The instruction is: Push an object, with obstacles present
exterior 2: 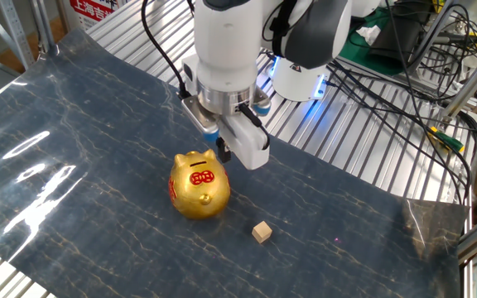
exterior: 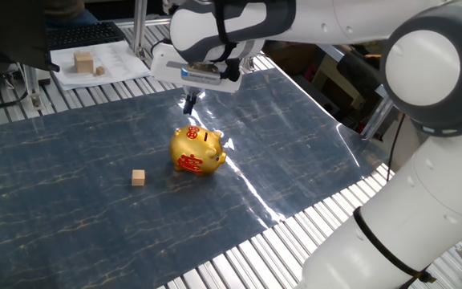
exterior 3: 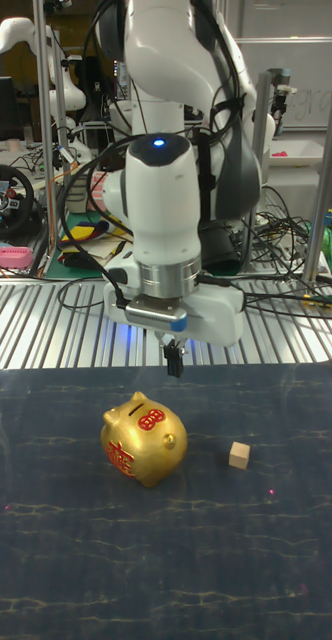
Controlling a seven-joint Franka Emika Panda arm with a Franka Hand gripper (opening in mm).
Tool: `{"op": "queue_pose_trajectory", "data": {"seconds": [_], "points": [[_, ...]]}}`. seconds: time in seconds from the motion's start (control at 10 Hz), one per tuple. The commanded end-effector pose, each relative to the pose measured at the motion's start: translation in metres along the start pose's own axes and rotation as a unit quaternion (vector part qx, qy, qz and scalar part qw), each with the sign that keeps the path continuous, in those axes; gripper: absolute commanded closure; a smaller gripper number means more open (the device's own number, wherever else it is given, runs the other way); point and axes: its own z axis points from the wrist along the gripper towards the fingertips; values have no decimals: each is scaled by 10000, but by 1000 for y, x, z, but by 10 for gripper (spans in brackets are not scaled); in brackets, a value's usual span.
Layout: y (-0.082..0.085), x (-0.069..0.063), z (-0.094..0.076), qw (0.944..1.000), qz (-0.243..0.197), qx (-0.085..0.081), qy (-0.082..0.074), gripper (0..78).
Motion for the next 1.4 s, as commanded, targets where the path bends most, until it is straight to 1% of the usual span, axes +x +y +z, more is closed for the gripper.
{"op": "queue_pose_trajectory", "data": {"seconds": [0.1,0.3,0.4,0.7,0.8,0.9,1.0,1.1,1.2,1.3,1.4], "points": [[0,0,-1,10000,-25,-16,-5,776],[0,0,-1,9999,-115,-25,85,776],[0,0,-1,9999,-120,-52,77,776],[9,12,10,9999,-84,-69,81,776],[11,14,12,9999,-63,-63,78,776],[21,20,19,10000,6,-71,67,776],[26,22,22,9999,36,-71,61,776],[41,30,32,9999,147,-49,50,776],[48,36,39,9997,235,-51,46,776],[56,44,50,9995,307,-37,13,776],[56,44,50,9995,307,-37,13,776]]}}
